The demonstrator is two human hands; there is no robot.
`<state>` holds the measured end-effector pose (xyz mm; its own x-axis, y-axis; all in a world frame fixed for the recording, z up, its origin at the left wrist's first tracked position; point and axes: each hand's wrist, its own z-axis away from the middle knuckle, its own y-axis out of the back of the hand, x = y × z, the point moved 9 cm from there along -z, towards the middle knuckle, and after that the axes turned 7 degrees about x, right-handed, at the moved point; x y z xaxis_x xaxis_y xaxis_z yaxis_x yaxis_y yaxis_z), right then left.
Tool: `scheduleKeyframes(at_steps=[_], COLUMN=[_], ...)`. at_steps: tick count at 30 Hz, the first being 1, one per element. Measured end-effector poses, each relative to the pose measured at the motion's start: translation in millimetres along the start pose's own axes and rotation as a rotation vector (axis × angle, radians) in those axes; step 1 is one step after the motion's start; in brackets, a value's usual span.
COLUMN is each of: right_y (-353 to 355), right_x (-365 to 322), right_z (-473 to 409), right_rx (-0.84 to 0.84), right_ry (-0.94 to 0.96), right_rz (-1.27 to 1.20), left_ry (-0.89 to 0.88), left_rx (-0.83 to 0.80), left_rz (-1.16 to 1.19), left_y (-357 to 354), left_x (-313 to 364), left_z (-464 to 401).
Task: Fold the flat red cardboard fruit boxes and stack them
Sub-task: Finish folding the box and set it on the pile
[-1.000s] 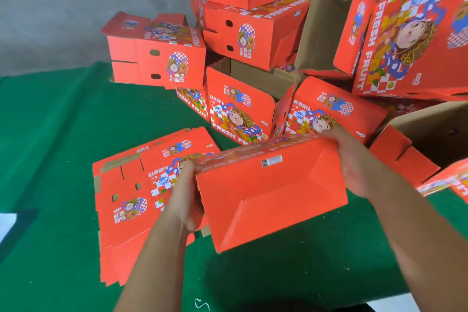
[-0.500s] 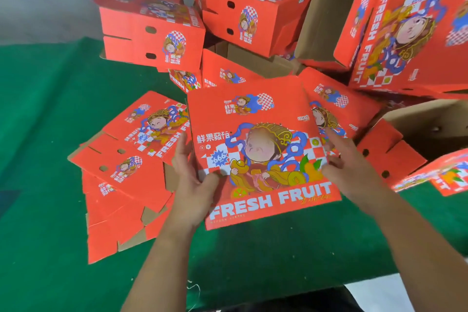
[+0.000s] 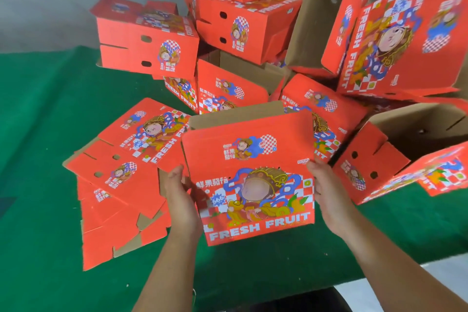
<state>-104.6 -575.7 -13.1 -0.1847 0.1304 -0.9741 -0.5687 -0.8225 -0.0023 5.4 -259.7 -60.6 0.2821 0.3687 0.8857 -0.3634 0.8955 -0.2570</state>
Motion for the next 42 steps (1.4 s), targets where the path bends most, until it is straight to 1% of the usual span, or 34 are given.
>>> scheduleKeyframes(at_steps=[1,3,4,5,6,7,8,9,10,11,12,13,14,15,16,18,20,21,22,23,24,26,27,28,29,32,33,34,35,38,39,40,42], right_y=[0.8,8.7,12.3,13.7,13.6,14.1,16.1,20.0,22.4,21.7,20.1,18.8,17.4,15.4,13.0,9.0,12.4,12.0,6.1,-4.7,-19.8,-47.5,-51.4,-48.1,-38.9,-1.7,6.4,10.2,10.8,5.5,6.1,6.3,5.7], right_x=[1.1,7.1,8.5,9.2,9.9,11.0,14.5,18.5,23.5,26.8,26.1,22.0,16.3,10.6,6.2,-3.3,-11.9,-16.1,-19.6,-20.1,-17.2,-3.9,1.4,0.8,-6.7,-28.6,-30.9,-33.3,-33.4,-10.1,-7.4,-11.0,-27.6], right_z=[-0.7,-5.1,-5.6,-4.6,-4.3,-3.2,-3.3,-2.8,-3.5,-3.7,-3.5,-3.2,-3.5,-3.7,-4.5,-4.4,-3.1,-1.6,1.6,5.6,10.4,21.3,22.9,22.6,21.3,7.6,2.2,-3.0,-8.7,-27.7,-33.5,-39.8,-50.8], right_rx=[0.031,0.118,0.151,0.156,0.147,0.143,0.143,0.13,0.102,0.076,0.051,0.037,0.035,0.04,0.059,0.156,0.278,0.313,0.31,0.271,0.205,0.087,0.075,0.087,0.119,0.211,0.221,0.215,0.183,-0.04,-0.122,-0.2,-0.335], right_ry=[-0.007,-0.055,-0.063,-0.06,-0.055,-0.057,-0.077,-0.118,-0.183,-0.255,-0.298,-0.304,-0.288,-0.259,-0.224,-0.159,-0.084,-0.041,0.002,0.045,0.081,0.091,0.084,0.087,0.107,0.139,0.129,0.139,0.147,0.029,0.007,0.005,0.038], right_rz=[-0.027,-0.132,-0.178,-0.212,-0.203,-0.146,-0.047,0.039,0.063,0.016,-0.087,-0.202,-0.282,-0.321,-0.332,-0.308,-0.32,-0.325,-0.296,-0.209,-0.074,0.217,0.283,0.279,0.203,-0.177,-0.201,-0.115,0.038,0.498,0.593,0.637,0.67], left_ry=[0.031,0.019,-0.017,-0.027,-0.02,0.007,-0.001,-0.008,-0.016,-0.006,0.018,0.021,-0.039,-0.14,-0.216,-0.24,-0.263,-0.264,-0.249,-0.224,-0.209,-0.236,-0.253,-0.245,-0.213,-0.146,-0.132,-0.117,-0.112,-0.151,-0.162,-0.149,-0.07], left_rx=[-0.025,-0.085,-0.122,-0.162,-0.192,-0.199,-0.193,-0.211,-0.266,-0.336,-0.402,-0.461,-0.515,-0.564,-0.576,-0.478,-0.356,-0.348,-0.365,-0.392,-0.418,-0.442,-0.45,-0.453,-0.467,-0.485,-0.506,-0.527,-0.549,-0.579,-0.595,-0.63,-0.725], left_rz=[0.045,0.054,0.041,0.036,0.007,-0.024,-0.084,-0.136,-0.187,-0.23,-0.276,-0.332,-0.366,-0.365,-0.341,-0.288,-0.367,-0.384,-0.358,-0.307,-0.274,-0.26,-0.253,-0.253,-0.257,-0.222,-0.251,-0.309,-0.375,-0.514,-0.533,-0.537,-0.537], left_y=[-0.3,-1.7,-2.5,-4.7,-6.6,-6.6,-4.3,-4.8,-7.6,-13.2,-19.2,-24.7,-31.2,-39.4,-45.1,-43.7,-37.1,-37.0,-40.1,-45.9,-53.0,-63.9,-67.6,-68.8,-68.8,-70.0,-74.6,-79.9,-86.5,-105.9,-111.2,-116.7,-124.5], left_x=[0.0,3.0,5.6,5.4,3.7,-0.3,-2.6,-4.6,-5.9,-6.4,-5.9,-5.1,-1.6,4.2,9.7,9.6,3.4,-1.9,-7.3,-13.3,-19.3,-29.9,-33.9,-39.2,-44.9,-52.6,-55.5,-59.9,-63.9,-71.0,-74.1,-79.3,-94.6], left_z=[0.2,-0.2,-1.4,-1.6,-0.6,0.8,1.7,3.6,5.2,8.2,12.8,15.8,18.2,22.1,27.4,30.9,32.6,36.1,42.2,49.2,58.9,74.2,79.9,82.1,81.7,80.2,84.0,88.6,92.8,101.0,103.2,106.7,119.5])
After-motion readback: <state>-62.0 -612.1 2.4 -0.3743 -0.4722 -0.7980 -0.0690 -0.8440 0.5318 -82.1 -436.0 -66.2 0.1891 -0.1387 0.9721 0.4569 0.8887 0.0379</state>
